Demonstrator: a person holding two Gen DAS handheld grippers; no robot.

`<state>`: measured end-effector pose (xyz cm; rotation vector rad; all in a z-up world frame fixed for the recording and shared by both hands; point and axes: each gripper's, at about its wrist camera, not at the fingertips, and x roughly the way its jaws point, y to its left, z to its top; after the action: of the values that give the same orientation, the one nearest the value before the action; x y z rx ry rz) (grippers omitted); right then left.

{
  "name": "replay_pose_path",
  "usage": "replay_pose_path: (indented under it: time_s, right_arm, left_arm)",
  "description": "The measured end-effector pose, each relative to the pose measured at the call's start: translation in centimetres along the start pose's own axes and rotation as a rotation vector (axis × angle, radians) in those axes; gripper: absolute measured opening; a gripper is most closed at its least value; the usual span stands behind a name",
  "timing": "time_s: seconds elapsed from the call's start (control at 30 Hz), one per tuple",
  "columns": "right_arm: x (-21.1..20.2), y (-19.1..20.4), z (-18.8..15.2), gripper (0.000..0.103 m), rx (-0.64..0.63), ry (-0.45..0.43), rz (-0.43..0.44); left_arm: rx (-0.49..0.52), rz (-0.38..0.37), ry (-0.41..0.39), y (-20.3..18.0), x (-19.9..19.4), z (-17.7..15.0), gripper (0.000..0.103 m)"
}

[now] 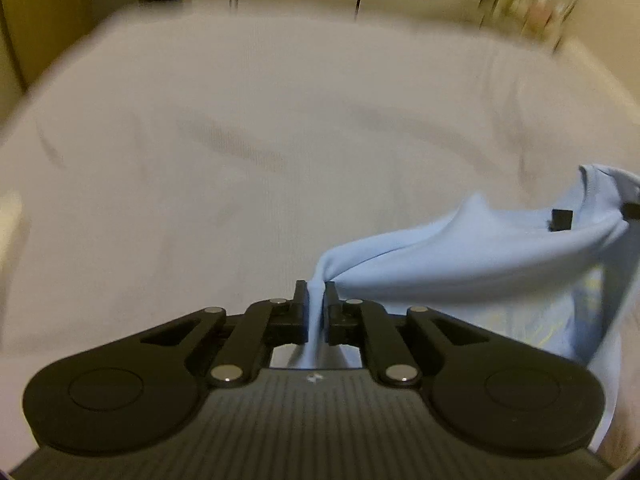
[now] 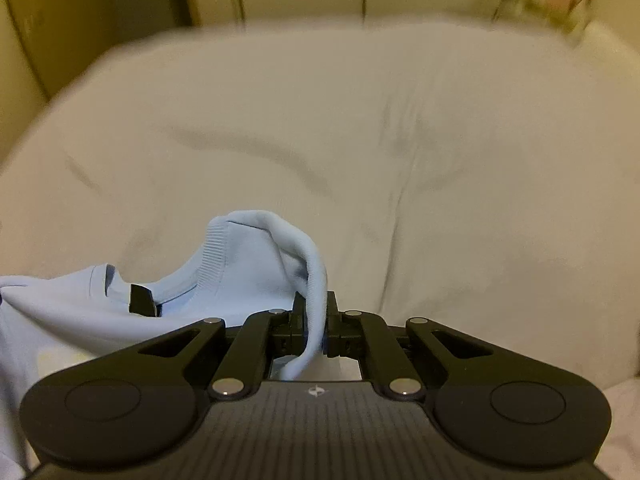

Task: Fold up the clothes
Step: 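Lift the sweatshirt with both grippers, shake it out and lay it flat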

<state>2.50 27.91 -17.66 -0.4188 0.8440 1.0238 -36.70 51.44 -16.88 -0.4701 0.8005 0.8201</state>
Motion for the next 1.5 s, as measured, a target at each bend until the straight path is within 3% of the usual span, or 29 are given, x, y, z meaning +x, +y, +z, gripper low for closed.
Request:
replay_pose_path:
  time_s: [0.27,0.33,0.47,0.6,0.73,0.97,1.17,1.23,1.33,1.43,1.5]
  right_arm:
    - [-20.6,1.0,4.0,0.002,-0.058,-0.486,-0.052]
    - [-25.0,1.3,4.6,0.002,-0.073,-0.574,-0.058]
    - [-32.1,2.1,5.0,0.002,-0.114,-0.698,-0.064]
    - [-35.9,2.6,3.9,0.002,-0.141,-0.739,-0.053]
    - [-38.0,3.1,2.1,0.002,-0.158,-0.734,-0.027]
    - [-40.4,4.8,-0.8,0.002,-0.239,-0.661,0.007]
    - [-38.9,5.9,1.1,0.000,-0.311,-0.539,0.014]
    - [-37.3,5.7,2.7,0.000,-0.321,-0.492,0.030]
    - [-32.6,5.0,5.8,0.000,-0.303,-0.421,0.060]
    - [-24.2,4.2,9.5,0.001,-0.264,-0.310,0.072]
    - [-16.2,3.6,11.9,0.003,-0.220,-0.218,0.056]
  left_arm:
    - [0.228,0.045,-0.487,-4.0,-17.6,8.3,0.007]
    - [0.274,0.062,-0.597,-5.2,-21.8,9.5,0.007]
    - [0.304,0.088,-0.728,-7.4,-27.0,9.6,0.007]
    - [0.321,0.104,-0.796,-8.4,-30.4,8.1,0.007]
    - [0.286,0.094,-0.791,-7.7,-32.5,5.3,0.007]
    - [0.219,0.117,-0.677,-4.9,-36.3,0.8,0.007]
    - [0.218,0.155,-0.564,-4.9,-36.7,0.7,0.007]
    - [0.211,0.145,-0.525,-4.4,-34.6,2.0,0.007]
    - [0.186,0.121,-0.425,-3.0,-28.5,4.3,0.007]
    - [0.150,0.104,-0.288,-1.7,-18.8,6.7,0.009]
    - [0.137,0.124,-0.193,-1.0,-11.2,8.2,0.012]
